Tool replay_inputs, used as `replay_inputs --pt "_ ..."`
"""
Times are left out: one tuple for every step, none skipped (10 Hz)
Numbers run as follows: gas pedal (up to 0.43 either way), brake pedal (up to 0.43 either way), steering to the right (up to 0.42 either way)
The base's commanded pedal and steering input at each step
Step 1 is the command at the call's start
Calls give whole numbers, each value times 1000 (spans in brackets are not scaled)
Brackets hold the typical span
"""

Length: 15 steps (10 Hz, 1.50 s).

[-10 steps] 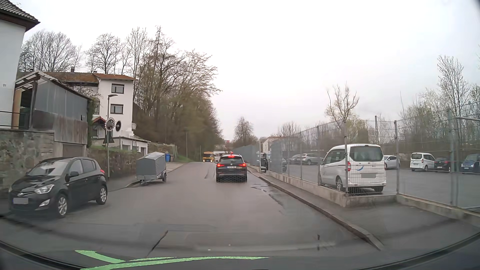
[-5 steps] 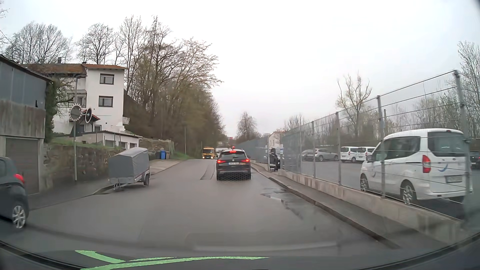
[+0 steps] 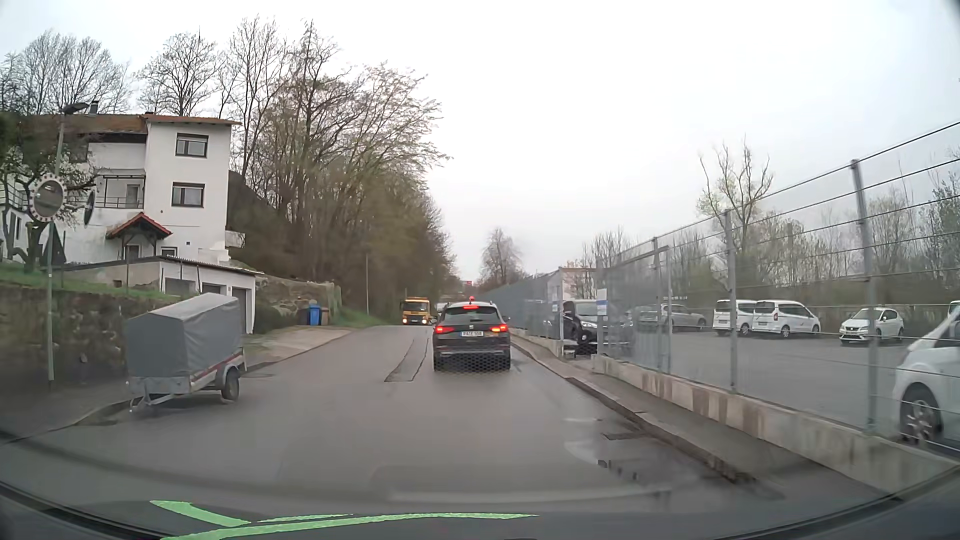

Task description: Follow the waypoints while adhering to traffic rules and regulations

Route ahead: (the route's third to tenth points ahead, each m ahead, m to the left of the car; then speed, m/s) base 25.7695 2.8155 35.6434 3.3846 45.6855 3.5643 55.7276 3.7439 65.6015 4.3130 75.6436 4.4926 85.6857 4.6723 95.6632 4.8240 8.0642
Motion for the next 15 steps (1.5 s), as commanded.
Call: replay_inputs --pt "0 213 -10" --pt "0 220 -9" --pt "0 226 -9" --pt "0 226 -9" --pt "0 226 -9" --pt "0 226 -9" --pt "0 226 -9" --pt "0 226 -9" --pt "0 226 -10" --pt "0 226 -10" --pt "0 232 -10" --pt "0 226 -10" --pt "0 226 -10" --pt "0 226 -12" --pt "0 220 -15"
